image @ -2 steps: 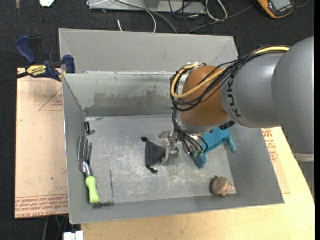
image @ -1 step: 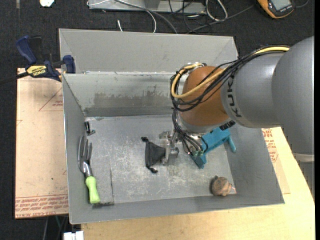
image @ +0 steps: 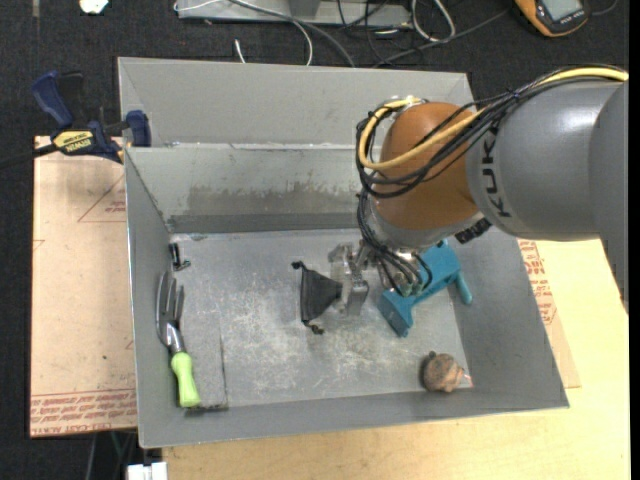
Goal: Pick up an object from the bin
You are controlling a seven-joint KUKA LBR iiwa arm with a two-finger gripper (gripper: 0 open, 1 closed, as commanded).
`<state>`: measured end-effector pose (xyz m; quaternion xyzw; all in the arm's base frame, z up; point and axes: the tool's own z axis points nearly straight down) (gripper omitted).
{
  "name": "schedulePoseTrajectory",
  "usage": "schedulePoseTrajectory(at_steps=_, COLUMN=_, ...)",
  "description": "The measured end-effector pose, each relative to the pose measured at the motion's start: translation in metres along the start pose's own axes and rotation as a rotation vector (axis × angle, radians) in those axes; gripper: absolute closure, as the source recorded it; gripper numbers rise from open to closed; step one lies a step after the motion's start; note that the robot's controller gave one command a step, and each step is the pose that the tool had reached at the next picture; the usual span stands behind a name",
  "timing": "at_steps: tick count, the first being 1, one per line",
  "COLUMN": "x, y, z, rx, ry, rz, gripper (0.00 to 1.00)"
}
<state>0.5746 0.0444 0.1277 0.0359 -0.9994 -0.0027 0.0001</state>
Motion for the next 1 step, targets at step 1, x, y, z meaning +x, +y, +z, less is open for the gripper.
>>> schedulePoseTrajectory(at_steps=1, x=-0.0035, y=0.0005, z=-0.0766, rx=0.0, ry=0.002, rz=-0.014, gripper=1.0)
